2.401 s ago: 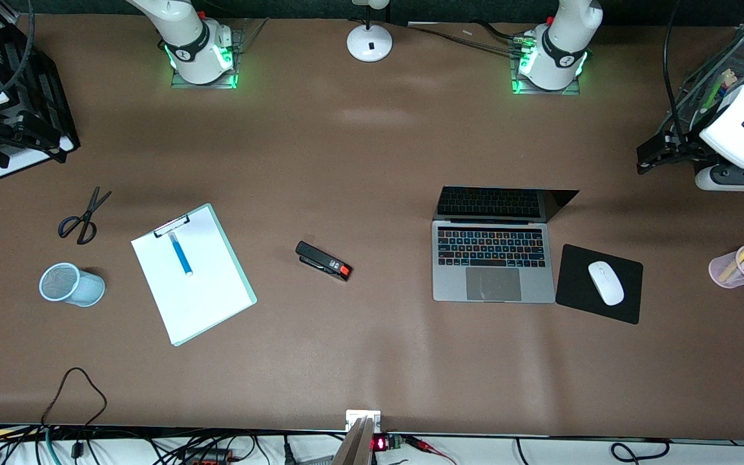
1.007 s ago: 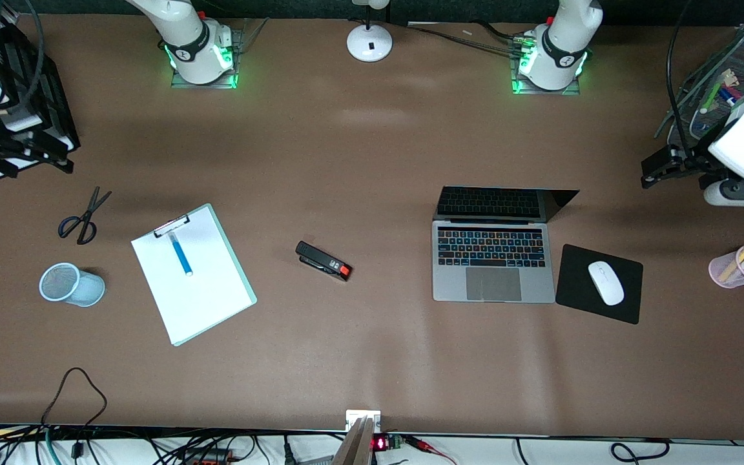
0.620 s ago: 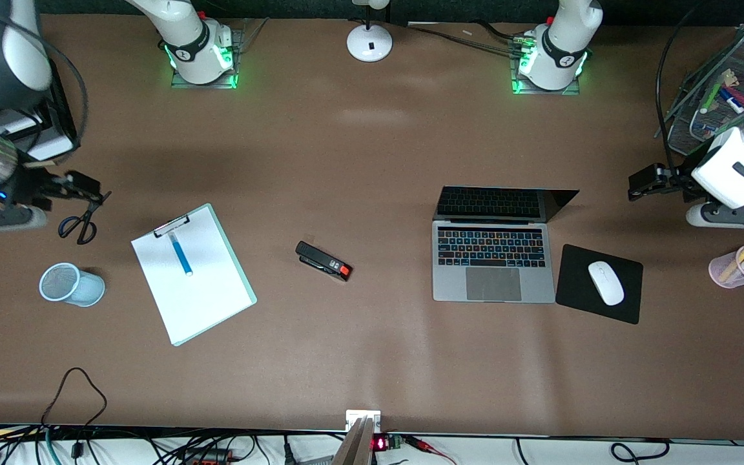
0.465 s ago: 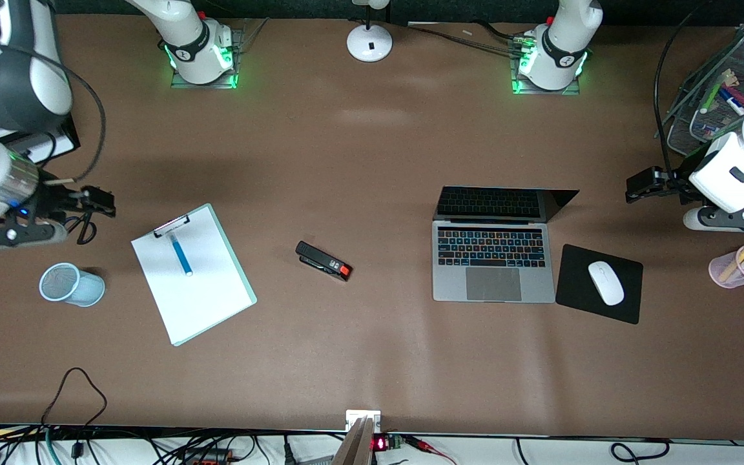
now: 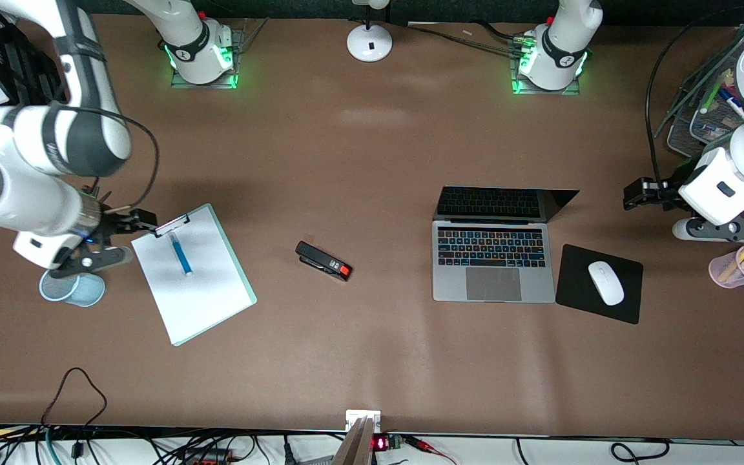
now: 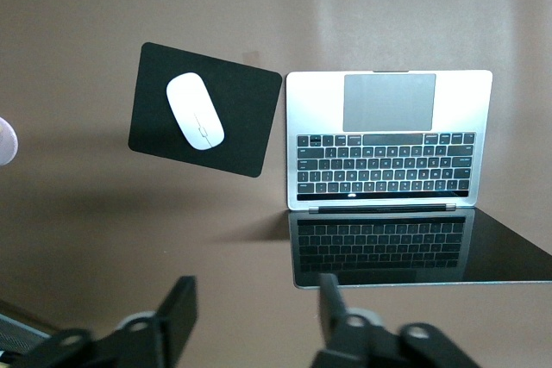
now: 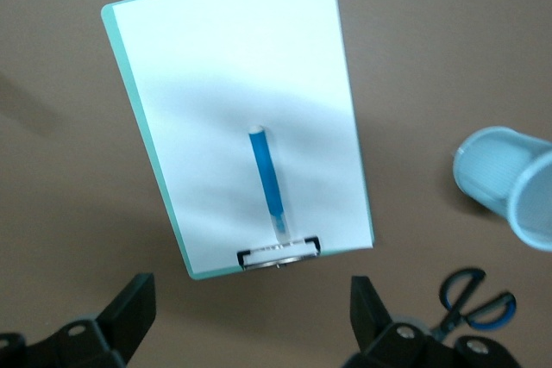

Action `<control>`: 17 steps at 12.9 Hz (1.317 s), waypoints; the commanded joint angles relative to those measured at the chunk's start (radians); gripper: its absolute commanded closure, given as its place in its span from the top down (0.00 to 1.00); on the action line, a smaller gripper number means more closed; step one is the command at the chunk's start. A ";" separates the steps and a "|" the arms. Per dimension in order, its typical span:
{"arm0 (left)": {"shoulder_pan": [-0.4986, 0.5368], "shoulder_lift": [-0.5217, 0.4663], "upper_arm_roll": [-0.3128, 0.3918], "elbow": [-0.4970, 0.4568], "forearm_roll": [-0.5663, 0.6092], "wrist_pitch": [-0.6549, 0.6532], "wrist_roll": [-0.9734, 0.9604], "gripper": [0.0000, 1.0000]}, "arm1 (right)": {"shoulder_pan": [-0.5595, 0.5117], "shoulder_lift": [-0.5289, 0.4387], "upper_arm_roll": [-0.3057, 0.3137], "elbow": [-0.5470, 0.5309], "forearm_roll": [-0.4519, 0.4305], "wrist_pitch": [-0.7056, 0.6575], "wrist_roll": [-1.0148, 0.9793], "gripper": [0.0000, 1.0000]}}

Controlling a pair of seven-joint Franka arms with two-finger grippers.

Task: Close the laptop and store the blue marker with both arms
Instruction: 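Reach the right gripper down to the blue marker on the clipboard, then grasp the blue marker with the right gripper while the left gripper reaches the laptop lid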

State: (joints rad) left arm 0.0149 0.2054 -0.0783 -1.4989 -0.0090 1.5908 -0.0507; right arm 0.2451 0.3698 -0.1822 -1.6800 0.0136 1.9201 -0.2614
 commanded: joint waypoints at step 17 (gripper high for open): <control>-0.004 -0.176 -0.199 -0.343 -0.194 -0.014 -0.304 0.00 | -0.003 0.268 0.001 -0.029 0.023 0.318 -0.274 0.47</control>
State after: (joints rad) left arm 0.0041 0.0995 -0.2580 -1.7383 -0.1801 1.5228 -0.3481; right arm 0.2461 0.6283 -0.1861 -1.7007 0.0172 2.2010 -0.5162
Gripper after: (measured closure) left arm 0.991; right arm 0.502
